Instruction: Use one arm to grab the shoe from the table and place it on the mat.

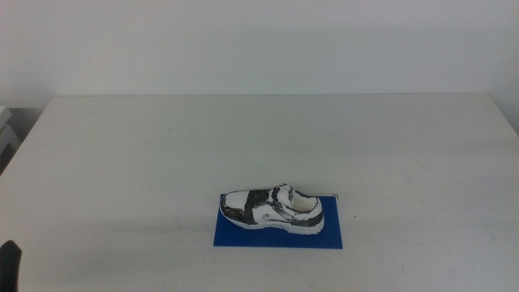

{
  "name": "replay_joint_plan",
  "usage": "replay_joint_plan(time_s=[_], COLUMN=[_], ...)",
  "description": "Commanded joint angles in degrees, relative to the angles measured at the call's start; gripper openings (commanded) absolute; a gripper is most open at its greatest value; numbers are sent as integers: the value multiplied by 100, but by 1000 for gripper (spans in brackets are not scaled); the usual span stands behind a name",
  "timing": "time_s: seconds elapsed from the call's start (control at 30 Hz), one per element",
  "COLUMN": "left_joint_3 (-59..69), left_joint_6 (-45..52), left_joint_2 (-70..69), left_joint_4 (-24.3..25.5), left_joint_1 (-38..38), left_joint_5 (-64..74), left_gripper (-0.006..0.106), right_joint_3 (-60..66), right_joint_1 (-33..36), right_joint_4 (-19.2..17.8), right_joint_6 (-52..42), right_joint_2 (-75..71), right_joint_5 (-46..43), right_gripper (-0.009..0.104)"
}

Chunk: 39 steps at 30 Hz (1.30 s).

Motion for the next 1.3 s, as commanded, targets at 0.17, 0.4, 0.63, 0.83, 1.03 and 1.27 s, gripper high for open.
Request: replay_joint_plan(time_s=[0.17, 0.4, 0.63, 0.83, 1.03, 1.27], left_joint_3=[29, 29, 29, 29, 29, 29], left_joint_6=[-17, -17, -17, -17, -17, -17], left_joint_2=[-38, -27, -13, -3, -3, -3], left_joint_4=[-18, -18, -18, -18, -18, -18], left_joint_1=[-28, -28, -28, -28, -28, -28], left_joint_5=[-450, -455, -452, -452, -452, -452], left_gripper=[94, 94, 94, 94, 94, 94], right_joint_3=[1068, 1657, 2220, 2710, 3057, 3174], right_joint_1=[-46, -46, -35, -35, -35, -35], right_joint_4=[-315, -623, -650, -1088, -1247, -1241], right_joint_6=[-56, -56, -56, -56, -56, -56], right_joint_2=[-1453, -2721, -2718, -2718, -2718, -2718], right_joint_5=[-493, -519, -606, -959, -1680, -2339], right_gripper=[78, 78, 78, 78, 78, 78])
